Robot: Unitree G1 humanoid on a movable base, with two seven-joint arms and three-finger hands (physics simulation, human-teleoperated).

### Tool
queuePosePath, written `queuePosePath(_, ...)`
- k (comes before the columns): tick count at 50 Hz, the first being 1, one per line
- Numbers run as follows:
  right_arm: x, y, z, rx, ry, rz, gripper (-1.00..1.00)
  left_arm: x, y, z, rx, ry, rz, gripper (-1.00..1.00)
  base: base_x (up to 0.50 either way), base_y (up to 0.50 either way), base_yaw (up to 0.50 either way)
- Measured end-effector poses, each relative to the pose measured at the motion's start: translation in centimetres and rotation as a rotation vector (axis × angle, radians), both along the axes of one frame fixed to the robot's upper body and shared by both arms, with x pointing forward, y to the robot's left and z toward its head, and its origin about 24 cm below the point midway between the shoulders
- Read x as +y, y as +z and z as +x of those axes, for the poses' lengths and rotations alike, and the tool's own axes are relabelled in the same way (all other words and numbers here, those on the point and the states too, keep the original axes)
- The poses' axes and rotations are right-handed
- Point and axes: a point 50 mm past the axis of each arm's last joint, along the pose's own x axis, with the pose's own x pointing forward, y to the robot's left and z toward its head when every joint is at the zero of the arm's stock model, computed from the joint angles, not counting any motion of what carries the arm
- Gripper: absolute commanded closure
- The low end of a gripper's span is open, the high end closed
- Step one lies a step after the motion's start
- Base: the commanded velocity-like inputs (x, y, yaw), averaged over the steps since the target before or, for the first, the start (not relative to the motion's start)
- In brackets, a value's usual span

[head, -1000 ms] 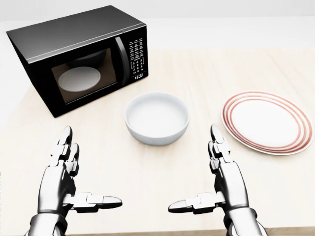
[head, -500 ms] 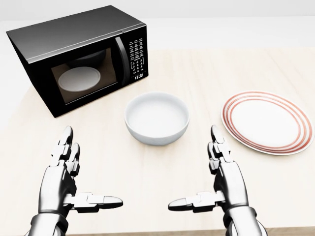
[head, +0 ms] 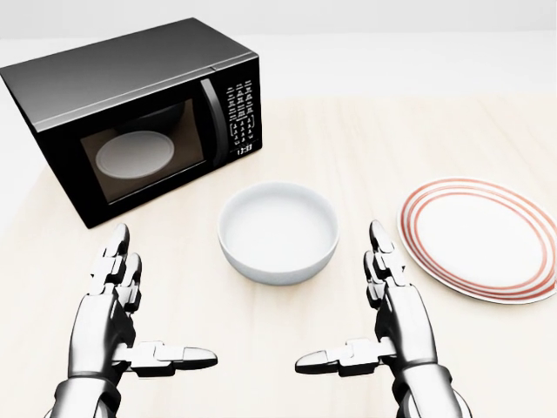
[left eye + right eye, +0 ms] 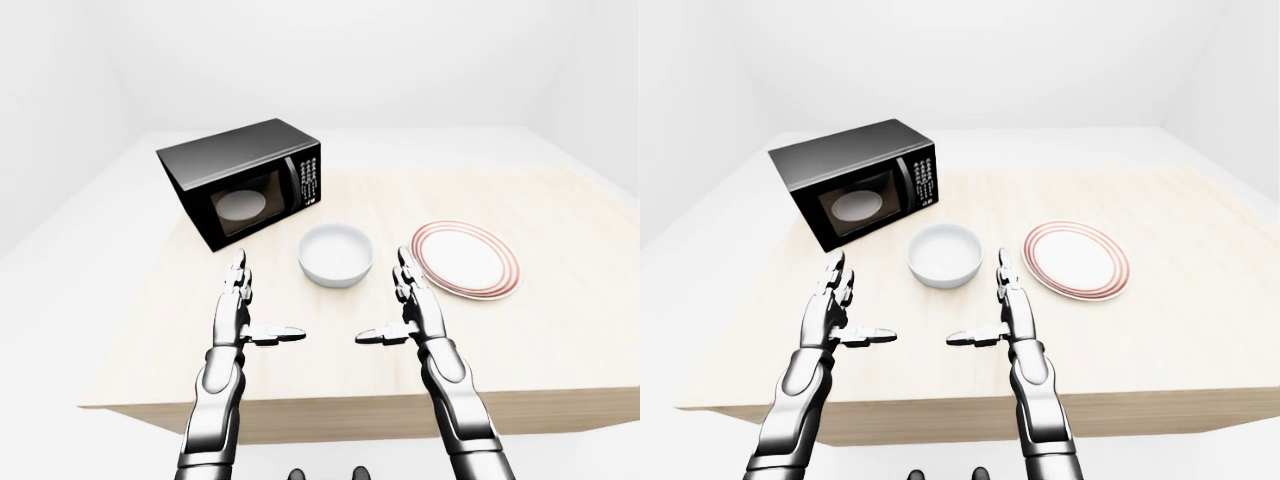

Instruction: Pick up the white bowl and put it on the plate.

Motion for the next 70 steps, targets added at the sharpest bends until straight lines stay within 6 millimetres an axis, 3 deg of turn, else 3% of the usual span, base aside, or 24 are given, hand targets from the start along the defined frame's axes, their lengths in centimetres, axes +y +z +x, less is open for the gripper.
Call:
queuePosePath(40,0.2,0.4,-0.1,-0.031,0.003,-0.07,-1.0,0.0,0.0,0.0,-0.001,0.0,0.0,-1.0,0.15,0.0,0.0)
queuePosePath(60,-1.2,6.0,0.3,-0.263,-0.031,-0.686,-1.0,0.0,0.0,0.0,0.0,0.0,0.0,-1.0,0.0,0.0,0.0)
queuePosePath(70,-1.1,7.3,0.7,-0.322,0.031,-0.912,-1.0,0.0,0.0,0.0,0.0,0.0,0.0,-1.0,0.0,0.0,0.0)
